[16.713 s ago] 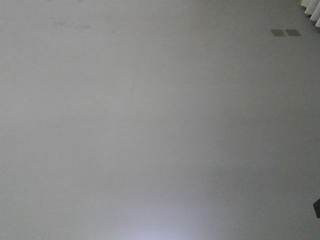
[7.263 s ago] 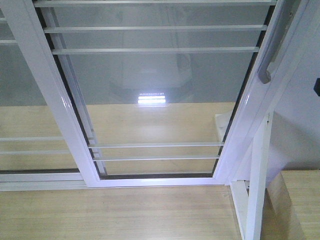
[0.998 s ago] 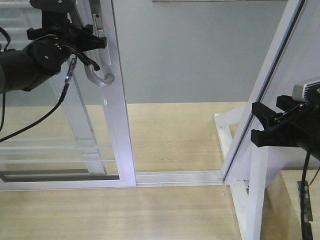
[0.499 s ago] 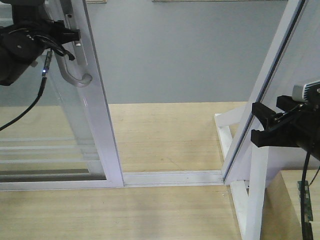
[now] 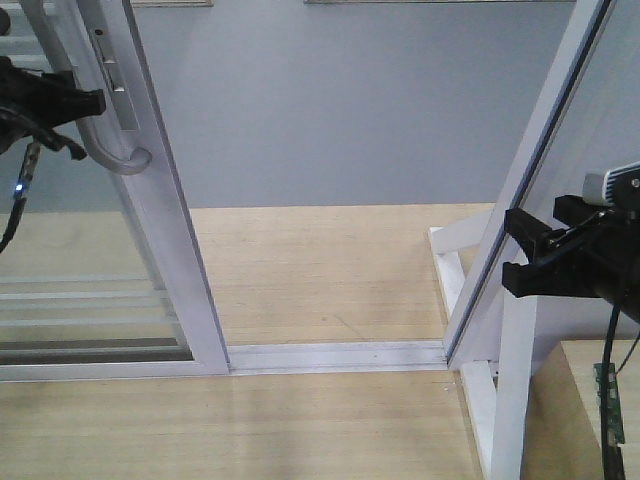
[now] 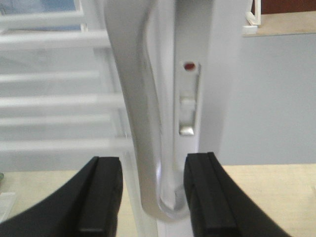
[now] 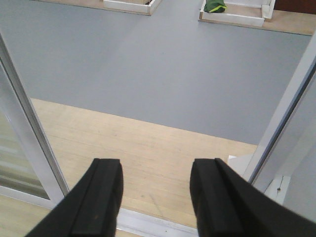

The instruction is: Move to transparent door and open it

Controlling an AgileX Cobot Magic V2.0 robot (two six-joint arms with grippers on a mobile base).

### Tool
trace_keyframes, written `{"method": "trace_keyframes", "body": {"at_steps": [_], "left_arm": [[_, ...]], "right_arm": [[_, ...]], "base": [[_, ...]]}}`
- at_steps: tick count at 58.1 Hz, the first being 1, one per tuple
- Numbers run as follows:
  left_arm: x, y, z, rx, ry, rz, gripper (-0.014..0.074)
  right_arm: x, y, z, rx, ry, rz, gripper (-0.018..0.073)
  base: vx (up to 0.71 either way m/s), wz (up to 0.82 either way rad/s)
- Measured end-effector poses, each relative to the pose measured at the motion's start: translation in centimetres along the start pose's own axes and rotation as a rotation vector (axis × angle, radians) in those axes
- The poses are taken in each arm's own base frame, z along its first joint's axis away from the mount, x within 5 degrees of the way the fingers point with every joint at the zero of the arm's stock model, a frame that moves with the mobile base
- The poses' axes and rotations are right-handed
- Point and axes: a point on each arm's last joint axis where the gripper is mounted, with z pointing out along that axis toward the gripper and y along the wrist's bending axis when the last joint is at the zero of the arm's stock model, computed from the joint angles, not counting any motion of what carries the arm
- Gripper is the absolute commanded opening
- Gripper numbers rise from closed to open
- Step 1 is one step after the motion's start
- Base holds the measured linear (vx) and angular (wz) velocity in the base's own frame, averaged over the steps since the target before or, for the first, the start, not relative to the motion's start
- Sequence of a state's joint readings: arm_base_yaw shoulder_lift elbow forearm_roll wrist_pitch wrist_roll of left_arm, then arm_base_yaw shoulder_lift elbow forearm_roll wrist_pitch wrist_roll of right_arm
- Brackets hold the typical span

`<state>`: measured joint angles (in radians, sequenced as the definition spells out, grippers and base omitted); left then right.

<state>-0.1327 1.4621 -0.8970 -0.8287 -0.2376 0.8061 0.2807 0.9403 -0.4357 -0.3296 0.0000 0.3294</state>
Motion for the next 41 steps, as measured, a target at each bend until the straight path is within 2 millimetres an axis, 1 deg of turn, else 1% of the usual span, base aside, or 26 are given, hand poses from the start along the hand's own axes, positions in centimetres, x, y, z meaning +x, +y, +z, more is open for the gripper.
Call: {"method": "trace_keyframes", "body": {"at_steps": [1, 6, 13, 16, 30, 35, 41], "left_arm": [[0.3, 0.1, -0.4, 0.0, 0.004, 0.001, 0.0417], [0.1, 0.5, -2.9, 0.004, -0.024, -0.005, 0.0417], [-0.9, 1.0, -6.9, 0.021, -0.102, -0.02, 0.0417], [-1.3, 1.1, -8.9, 0.046, -0.135, -0.027, 0.0417], [-2.5, 0.5, -18.0, 0.289, -0.217, -0.001, 0.0417], [-2.5, 0.3, -20.7, 0.355, -0.247, 0.022, 0.0417], [-2.5, 0.4, -23.1, 0.393, -0.294, 0.042, 0.0417]], "right_arm": [[0.0, 0.0, 0.0, 0.0, 0.0, 0.0, 0.0392], [0.1, 0.0, 0.0, 0.003, 0.008, 0.0, 0.0392], [0.1, 0.0, 0.0, 0.004, 0.011, 0.0, 0.0392], [0.1, 0.0, 0.0, 0.004, 0.012, 0.0, 0.0392], [0.1, 0.0, 0.0, 0.004, 0.012, 0.0, 0.0392], [0.1, 0.0, 0.0, 0.004, 0.012, 0.0, 0.0392], [0.1, 0.0, 0.0, 0.004, 0.012, 0.0, 0.0392]], "base": [[0.0, 0.0], [0.0, 0.0], [0.0, 0.0], [0.0, 0.0], [0.0, 0.0], [0.0, 0.0], [0.0, 0.0]]}}
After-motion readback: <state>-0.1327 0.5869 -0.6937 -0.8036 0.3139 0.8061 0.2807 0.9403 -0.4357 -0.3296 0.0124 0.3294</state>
